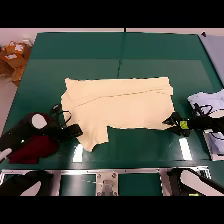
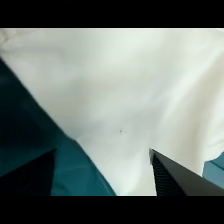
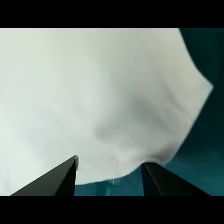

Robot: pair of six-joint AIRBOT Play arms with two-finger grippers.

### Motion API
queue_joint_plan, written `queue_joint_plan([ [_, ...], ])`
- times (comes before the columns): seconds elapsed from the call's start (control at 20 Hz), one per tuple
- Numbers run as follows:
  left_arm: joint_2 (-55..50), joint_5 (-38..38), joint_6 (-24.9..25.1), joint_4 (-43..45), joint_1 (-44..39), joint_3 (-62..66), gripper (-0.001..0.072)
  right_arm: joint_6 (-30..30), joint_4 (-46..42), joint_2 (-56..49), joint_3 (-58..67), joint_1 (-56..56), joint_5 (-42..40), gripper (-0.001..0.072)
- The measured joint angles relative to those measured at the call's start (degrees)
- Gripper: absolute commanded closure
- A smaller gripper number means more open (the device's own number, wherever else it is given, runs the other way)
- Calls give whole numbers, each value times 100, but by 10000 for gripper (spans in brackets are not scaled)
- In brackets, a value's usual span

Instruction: Fold the shirts.

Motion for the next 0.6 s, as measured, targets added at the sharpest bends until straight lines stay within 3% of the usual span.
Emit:
queue_joint_plan([
  [0.05, -101, 186, 4, -188, -76, -44, 400, 0, 98, -52, -17, 7, -160, 389],
  [0.1, -199, 372, 26, -282, -131, -92, 688, -7, 149, -98, -37, 11, -302, 609],
  [0.15, -284, 470, 79, -348, -157, -131, 684, -46, 170, -136, -50, 11, -409, 691],
  [0.3, -385, 439, 319, -264, -227, 50, 685, -273, 223, -195, 57, 9, -380, 696],
  [0.6, 15, -960, 168, 1047, -256, 992, 685, -337, -577, -197, 592, -57, 501, 696],
])
